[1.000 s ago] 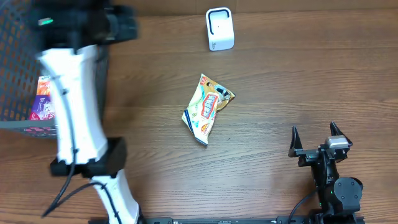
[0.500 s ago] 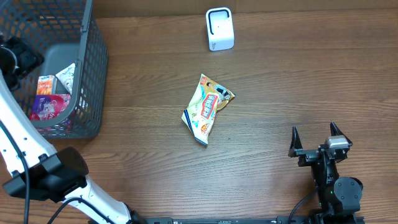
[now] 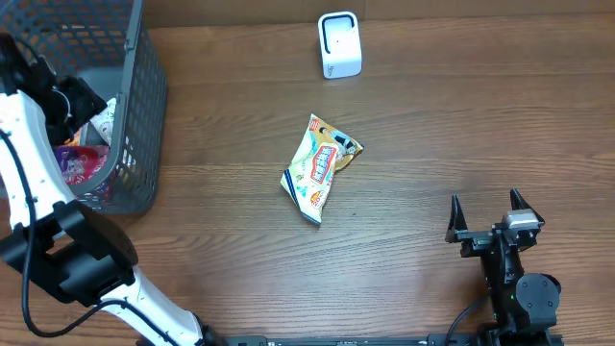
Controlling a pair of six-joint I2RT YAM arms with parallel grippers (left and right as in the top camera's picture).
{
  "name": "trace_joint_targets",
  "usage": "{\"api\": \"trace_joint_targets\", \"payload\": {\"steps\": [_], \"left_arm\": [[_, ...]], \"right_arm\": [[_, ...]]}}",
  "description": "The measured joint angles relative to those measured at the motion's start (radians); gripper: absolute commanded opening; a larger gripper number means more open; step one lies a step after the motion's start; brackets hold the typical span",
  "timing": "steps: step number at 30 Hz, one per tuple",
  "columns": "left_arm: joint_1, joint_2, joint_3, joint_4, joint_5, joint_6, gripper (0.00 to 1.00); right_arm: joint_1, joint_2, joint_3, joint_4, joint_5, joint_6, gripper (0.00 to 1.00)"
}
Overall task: Scan the item barcode
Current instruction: 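Return the left gripper into the basket and grasp the Pantene tube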
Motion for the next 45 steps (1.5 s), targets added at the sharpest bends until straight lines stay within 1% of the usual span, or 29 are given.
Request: {"api": "trace_joint_targets", "payload": {"steps": [6,14,18,21,24,26,27,28,30,32,33,34,35,40,45], "left_arm": [[0.0,0.002,-0.115,0.092,-0.058,-0.027,0.62],[-0.02,0.002,-0.347,0.31,-0.07,-0.046,0.63],[-0.026,0.002,-0.407,0.401,-0.072,-0.046,0.61],[-0.026,0.0,-0.448,0.462,-0.072,-0.045,0.58],[-0.026,-0.006,-0.481,0.503,-0.073,-0.045,0.52],[-0.026,-0.012,-0.497,0.516,-0.075,-0.045,0.41],[-0.026,-0.014,-0.505,0.52,-0.079,-0.045,0.37],[-0.026,-0.014,-0.509,0.52,-0.083,-0.044,0.34],[-0.026,-0.014,-0.515,0.518,-0.085,-0.046,0.34],[-0.029,-0.014,-0.518,0.513,-0.084,-0.046,0.28],[-0.03,-0.014,-0.52,0.51,-0.084,-0.045,0.15],[-0.032,-0.014,-0.52,0.504,-0.084,-0.046,0.07],[-0.033,-0.014,-0.52,0.5,-0.083,-0.045,0.04],[-0.032,-0.021,-0.508,0.471,-0.08,-0.047,0.04],[-0.028,-0.016,-0.431,0.33,-0.061,-0.046,0.04]], "right_arm": [[0.0,0.0,0.0,0.0,0.0,0.0,1.0],[0.0,0.0,0.0,0.0,0.0,0.001,1.0],[0.0,0.0,0.0,0.0,0.0,0.0,1.0],[0.0,0.0,0.0,0.0,0.0,0.0,1.0],[0.0,0.0,0.0,0.0,0.0,0.0,1.0],[0.0,0.0,0.0,0.0,0.0,0.0,1.0],[0.0,0.0,0.0,0.0,0.0,0.001,1.0],[0.0,0.0,0.0,0.0,0.0,0.0,1.0],[0.0,0.0,0.0,0.0,0.0,0.001,1.0],[0.0,0.0,0.0,0.0,0.0,0.001,1.0],[0.0,0.0,0.0,0.0,0.0,0.0,1.0],[0.0,0.0,0.0,0.0,0.0,0.0,1.0],[0.0,0.0,0.0,0.0,0.0,0.0,1.0],[0.0,0.0,0.0,0.0,0.0,0.0,1.0],[0.0,0.0,0.0,0.0,0.0,0.0,1.0]]}}
